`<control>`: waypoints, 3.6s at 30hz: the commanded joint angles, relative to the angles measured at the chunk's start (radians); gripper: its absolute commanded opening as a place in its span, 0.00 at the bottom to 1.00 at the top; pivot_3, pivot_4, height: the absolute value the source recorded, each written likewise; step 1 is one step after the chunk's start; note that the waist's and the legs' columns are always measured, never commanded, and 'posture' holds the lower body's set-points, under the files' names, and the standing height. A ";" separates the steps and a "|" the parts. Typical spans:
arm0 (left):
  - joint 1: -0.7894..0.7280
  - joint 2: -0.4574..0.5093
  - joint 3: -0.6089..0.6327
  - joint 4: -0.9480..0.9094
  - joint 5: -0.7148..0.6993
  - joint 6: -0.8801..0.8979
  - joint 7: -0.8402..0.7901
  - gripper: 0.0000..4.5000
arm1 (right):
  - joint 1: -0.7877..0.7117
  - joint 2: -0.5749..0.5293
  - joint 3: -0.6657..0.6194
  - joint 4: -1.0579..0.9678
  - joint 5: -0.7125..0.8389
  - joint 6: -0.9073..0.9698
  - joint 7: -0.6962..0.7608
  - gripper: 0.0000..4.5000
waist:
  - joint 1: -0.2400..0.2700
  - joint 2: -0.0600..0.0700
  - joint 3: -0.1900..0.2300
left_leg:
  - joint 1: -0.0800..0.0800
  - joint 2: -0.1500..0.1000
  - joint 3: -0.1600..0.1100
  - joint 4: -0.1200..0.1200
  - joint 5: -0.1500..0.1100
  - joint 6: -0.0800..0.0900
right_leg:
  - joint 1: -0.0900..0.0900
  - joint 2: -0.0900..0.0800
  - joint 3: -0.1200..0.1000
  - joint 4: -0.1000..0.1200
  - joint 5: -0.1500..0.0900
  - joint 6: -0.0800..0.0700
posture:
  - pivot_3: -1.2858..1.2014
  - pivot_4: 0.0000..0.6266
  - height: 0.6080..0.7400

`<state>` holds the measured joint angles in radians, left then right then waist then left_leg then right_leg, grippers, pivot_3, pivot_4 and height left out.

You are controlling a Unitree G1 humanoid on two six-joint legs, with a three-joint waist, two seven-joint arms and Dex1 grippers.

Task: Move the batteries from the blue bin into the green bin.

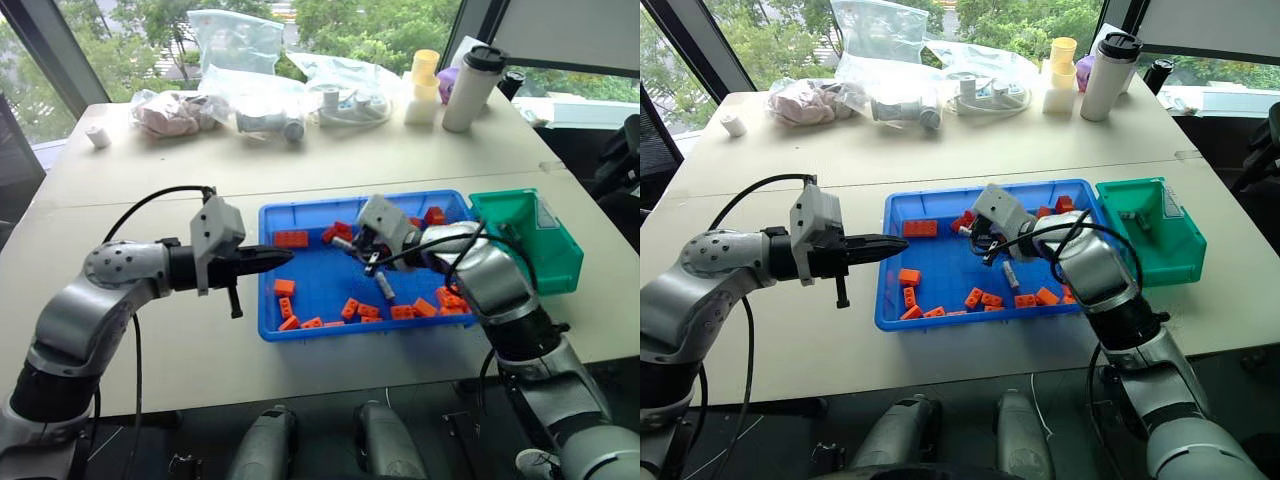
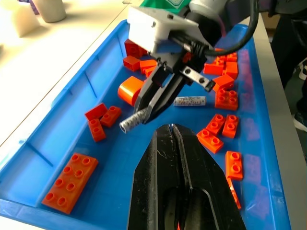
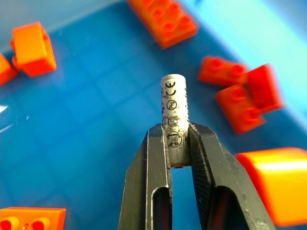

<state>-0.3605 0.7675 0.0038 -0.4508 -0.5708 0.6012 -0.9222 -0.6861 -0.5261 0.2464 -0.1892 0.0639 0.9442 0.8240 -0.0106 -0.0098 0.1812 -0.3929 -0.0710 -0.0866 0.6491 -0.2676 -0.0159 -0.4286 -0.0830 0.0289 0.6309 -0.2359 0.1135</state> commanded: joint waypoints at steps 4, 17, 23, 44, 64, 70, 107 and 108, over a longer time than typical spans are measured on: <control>0.002 -0.029 -0.019 -0.037 0.000 -0.020 0.004 0.00 | -0.014 -0.252 -0.355 -0.168 0.079 0.196 -0.013 0.01 | 0.006 0.000 0.000 | 0.000 0.000 0.000 0.000 0.000 0.001 | 0.001 -0.001 -0.001 -0.001 0.000 0.000 | 0.52 0.24 1.00; -0.017 -0.061 -0.056 -0.014 0.011 -0.028 -0.017 0.00 | 0.387 -0.495 -0.575 -0.075 0.085 0.079 -0.040 0.12 | 0.000 0.000 0.000 | 0.001 0.001 0.003 0.001 -0.001 0.002 | 0.002 0.000 0.001 -0.001 0.000 0.000 | 0.52 0.24 1.00; -0.016 -0.061 -0.054 -0.016 0.014 -0.024 -0.019 0.00 | 0.344 -0.503 -0.588 -0.096 0.128 0.091 -0.066 0.81 | -0.002 0.000 0.000 | 0.001 0.001 0.003 0.001 -0.001 0.002 | 0.002 0.000 0.001 0.000 0.000 0.000 | 0.52 0.24 1.00; -0.018 -0.051 -0.037 -0.034 0.012 -0.008 0.008 0.00 | 0.191 -0.091 -0.158 -0.409 0.347 0.515 -0.329 0.99 | 0.019 -0.001 -0.001 | 0.000 -0.001 0.001 0.002 -0.001 0.002 | 0.002 -0.002 0.000 -0.001 0.000 0.000 | 0.52 0.24 1.00; 0.001 -0.059 -0.042 -0.054 0.014 -0.012 0.041 0.00 | 0.180 -0.193 -0.035 -0.353 0.277 0.402 -0.364 0.00 | 0.017 -0.001 -0.001 | 0.001 0.000 0.001 0.002 -0.001 0.002 | 0.003 -0.001 -0.001 -0.001 0.000 0.000 | 0.52 0.24 1.00; -0.004 -0.063 -0.047 -0.041 0.017 -0.021 0.034 0.00 | 0.080 -0.323 -0.345 -0.329 0.295 0.519 -0.339 0.00 | 0.023 -0.001 0.000 | 0.000 0.000 0.001 0.003 -0.001 0.002 | 0.003 -0.001 -0.001 -0.001 0.000 0.000 | 0.52 0.24 1.00; -0.060 -0.102 -0.077 -0.048 0.025 0.008 0.027 0.00 | 0.146 -0.243 -0.165 -0.051 0.270 0.277 -0.305 0.98 | 0.021 -0.001 0.000 | 0.000 -0.001 0.002 0.003 -0.002 0.003 | 0.003 -0.003 -0.001 -0.001 0.000 0.000 | 0.52 0.24 1.00; -0.057 -0.104 -0.075 -0.052 0.025 0.011 0.032 0.00 | 0.152 -0.246 -0.157 -0.046 0.261 0.269 -0.308 0.98 | 0.021 -0.001 0.000 | 0.000 -0.001 0.002 0.003 -0.002 0.003 | 0.003 -0.002 -0.001 -0.001 0.000 0.000 | 0.52 0.24 1.00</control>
<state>-0.4085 0.6642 -0.0859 -0.4631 -0.5348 0.6083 -0.9021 -0.5333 -0.7653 0.0920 -0.2294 0.3468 1.2343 0.5243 0.0103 -0.0106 0.1811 -0.3929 -0.0716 -0.0850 0.6522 -0.2691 -0.0126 -0.4259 -0.0849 0.0281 0.6298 -0.2360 0.1138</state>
